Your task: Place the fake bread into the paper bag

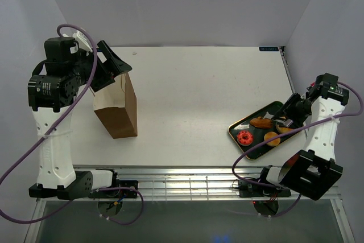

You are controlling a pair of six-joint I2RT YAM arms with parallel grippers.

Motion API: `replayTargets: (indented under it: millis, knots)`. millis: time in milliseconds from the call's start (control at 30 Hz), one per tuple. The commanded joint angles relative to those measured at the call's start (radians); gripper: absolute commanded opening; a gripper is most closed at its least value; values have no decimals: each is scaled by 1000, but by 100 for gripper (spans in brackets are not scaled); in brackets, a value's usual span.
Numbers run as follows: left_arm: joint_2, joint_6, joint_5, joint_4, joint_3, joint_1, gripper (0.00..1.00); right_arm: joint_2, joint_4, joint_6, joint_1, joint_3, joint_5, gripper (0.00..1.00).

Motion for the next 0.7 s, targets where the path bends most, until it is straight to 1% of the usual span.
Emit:
replayTargets:
  millis: [0, 133, 300, 667]
  knots:
    - [-7, 3, 31, 18, 23, -3, 92, -17, -16, 19, -10, 15, -20, 49]
    - [-13, 12, 35, 32, -3, -1, 92, -23, -12, 28, -10, -22, -20, 50]
    - [4, 14, 58, 37, -4, -3, 93, -4, -12, 33, -10, -15, -15, 52]
    - [12, 20, 43, 40, 1, -3, 93, 43, 16, 39, -11, -33, -6, 57]
